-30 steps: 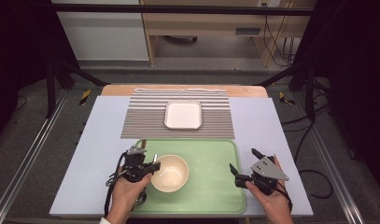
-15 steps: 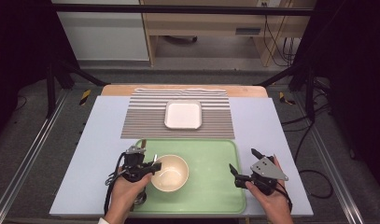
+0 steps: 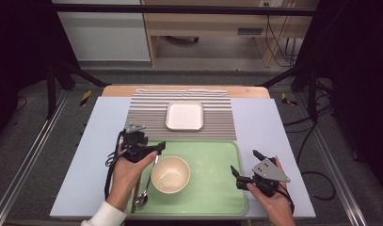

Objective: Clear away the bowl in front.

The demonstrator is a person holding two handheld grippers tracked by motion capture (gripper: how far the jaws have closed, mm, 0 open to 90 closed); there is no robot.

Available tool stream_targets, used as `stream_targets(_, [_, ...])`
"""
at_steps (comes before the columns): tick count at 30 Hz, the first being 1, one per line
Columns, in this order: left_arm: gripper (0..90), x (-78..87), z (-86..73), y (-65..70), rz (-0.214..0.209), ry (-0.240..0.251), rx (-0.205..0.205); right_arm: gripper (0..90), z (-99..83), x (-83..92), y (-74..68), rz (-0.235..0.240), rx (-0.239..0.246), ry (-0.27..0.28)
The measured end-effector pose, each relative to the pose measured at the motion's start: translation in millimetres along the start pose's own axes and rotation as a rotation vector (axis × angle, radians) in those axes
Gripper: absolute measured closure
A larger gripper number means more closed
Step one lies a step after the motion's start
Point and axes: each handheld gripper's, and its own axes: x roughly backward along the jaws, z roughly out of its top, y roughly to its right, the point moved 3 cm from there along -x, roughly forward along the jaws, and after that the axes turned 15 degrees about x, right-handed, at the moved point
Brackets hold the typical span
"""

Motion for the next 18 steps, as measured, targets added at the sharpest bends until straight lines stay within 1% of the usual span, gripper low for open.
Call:
stream_targets(1, [23.9,0.0,0.0,0.0,0.0,0.0,0.0,7.7,0.0,0.0,0.0,0.001,0.0,0.0])
stream_targets(3, [22.5,-6.2,10.2,4.4,0.006,0.009,0.005,7.7,0.1,0.0,-0.1,0.002,-0.001,0.001])
stream_targets(4, [20.6,-9.5,14.9,6.5,0.006,0.01,0.006,7.7,0.2,0.0,-0.2,0.003,-0.002,0.002])
stream_targets(5, [16.8,-15.9,23.4,9.5,0.011,0.005,0.01,7.7,0.4,0.0,-0.3,0.005,-0.005,0.004])
stream_targets(6, [16.0,-15.9,23.4,9.5,0.011,0.005,0.01,7.7,0.4,0.0,-0.3,0.005,-0.005,0.004])
stream_targets(7, [15.6,-22.3,30.1,11.8,0.015,0.001,0.011,7.7,0.5,-0.2,-0.2,0.005,-0.006,0.005])
stream_targets(8, [15.3,-22.3,30.1,11.8,0.015,0.001,0.011,7.7,0.5,-0.2,-0.2,0.005,-0.006,0.005])
stream_targets(9, [14.5,-28.9,35.6,13.7,0.021,-0.001,0.01,7.7,0.6,-0.4,-0.2,0.007,-0.006,0.006])
stream_targets(10, [13.3,-31.9,38.2,14.1,0.03,0.002,0.01,7.7,0.8,-0.4,-0.2,0.009,-0.006,0.007])
stream_targets(12, [13.3,-37.9,43.1,14.6,0.038,0.007,0.025,7.7,1.1,-0.7,-0.7,0.011,-0.005,0.008])
stream_targets(14, [14.2,-40.8,45.6,13.9,0.046,0.006,0.028,7.6,1.3,-0.8,-0.8,0.012,-0.002,0.009])
stream_targets(16, [15.5,-47.3,50.3,12.8,0.06,0.008,0.051,7.6,1.8,-1.2,-1.5,0.015,-0.002,0.01])
stream_targets(18, [15.7,-53.9,55.0,11.2,0.068,0.002,0.084,7.6,1.8,-1.3,-1.5,0.016,-0.001,0.011])
